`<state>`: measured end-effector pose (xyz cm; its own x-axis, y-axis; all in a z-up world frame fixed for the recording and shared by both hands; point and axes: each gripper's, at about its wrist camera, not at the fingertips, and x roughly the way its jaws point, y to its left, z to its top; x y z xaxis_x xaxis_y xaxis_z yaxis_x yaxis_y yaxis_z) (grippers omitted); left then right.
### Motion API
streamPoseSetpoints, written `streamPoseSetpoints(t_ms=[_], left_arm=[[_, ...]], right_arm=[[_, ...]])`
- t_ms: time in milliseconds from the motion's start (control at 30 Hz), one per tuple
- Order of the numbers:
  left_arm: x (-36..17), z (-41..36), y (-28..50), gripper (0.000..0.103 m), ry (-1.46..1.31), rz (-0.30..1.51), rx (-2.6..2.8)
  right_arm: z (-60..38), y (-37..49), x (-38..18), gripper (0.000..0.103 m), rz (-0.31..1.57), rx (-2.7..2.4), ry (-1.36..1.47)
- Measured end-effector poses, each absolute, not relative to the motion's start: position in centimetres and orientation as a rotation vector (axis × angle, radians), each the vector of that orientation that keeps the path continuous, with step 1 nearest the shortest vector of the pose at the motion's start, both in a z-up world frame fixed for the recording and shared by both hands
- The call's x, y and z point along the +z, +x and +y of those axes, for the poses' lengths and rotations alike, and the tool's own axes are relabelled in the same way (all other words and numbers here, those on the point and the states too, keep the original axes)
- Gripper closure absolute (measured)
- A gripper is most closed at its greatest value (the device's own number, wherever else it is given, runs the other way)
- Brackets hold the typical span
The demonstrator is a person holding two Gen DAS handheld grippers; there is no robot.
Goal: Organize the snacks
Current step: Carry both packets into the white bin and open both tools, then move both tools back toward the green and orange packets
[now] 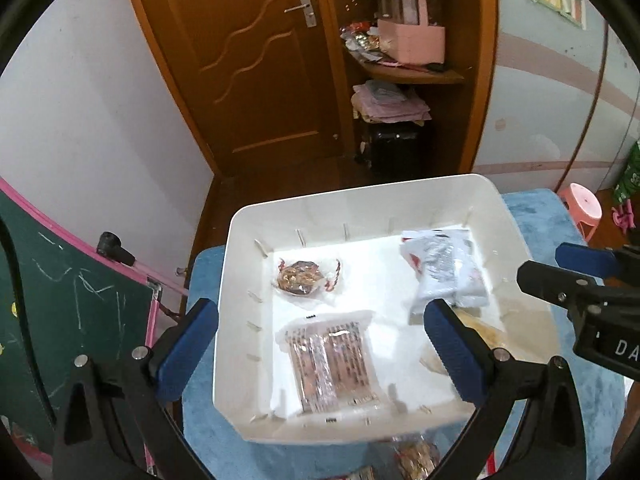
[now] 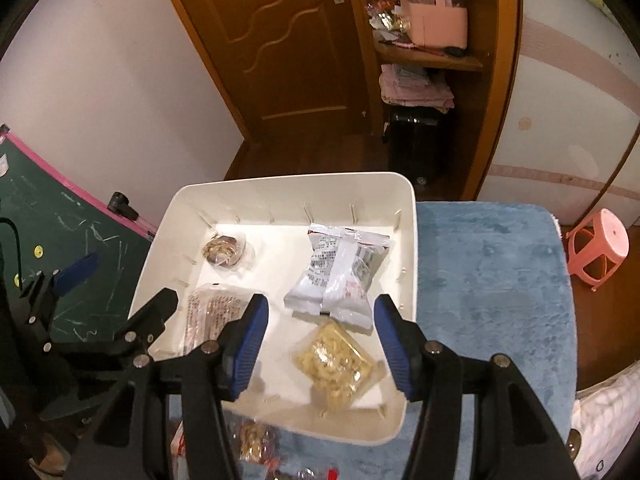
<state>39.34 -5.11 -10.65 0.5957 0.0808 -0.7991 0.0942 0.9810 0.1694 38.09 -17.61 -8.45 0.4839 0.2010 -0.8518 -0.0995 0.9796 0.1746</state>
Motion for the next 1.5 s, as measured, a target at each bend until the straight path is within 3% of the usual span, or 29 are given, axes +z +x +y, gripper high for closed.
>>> streamPoseSetpoints(t_ms=[733,833,933,1133,1500], left_arm=[[3.5,-5.6,21.4,0.001,0.187,0.745,-0.012],[3.7,-5.6,18.8,0.001,0.173,0.733,-0.029],[3.2,-6.1,16.2,0.001,0.180,0.724,-0.071],[-0.6,-7.8,11.1,0.001,0.242,0.733,-0.166],[-11.1,-9.4,7.3,0.001,0.235,0.909,-0.333]], right_arm=[[-19.2,20.0,4.7,0.046,0.849,0.186,0.030],[-19.6,17.5,4.9,0.041,0.830,0.187,0.016],[-20.4,14.9,4.2,0.035,0.815,0.195,0.010],[-22.0,12.1,0.8,0.035,0.861,0.208,0.031],[-23.3,9.8,-7.5,0.035,0.956,0.195,0.058]])
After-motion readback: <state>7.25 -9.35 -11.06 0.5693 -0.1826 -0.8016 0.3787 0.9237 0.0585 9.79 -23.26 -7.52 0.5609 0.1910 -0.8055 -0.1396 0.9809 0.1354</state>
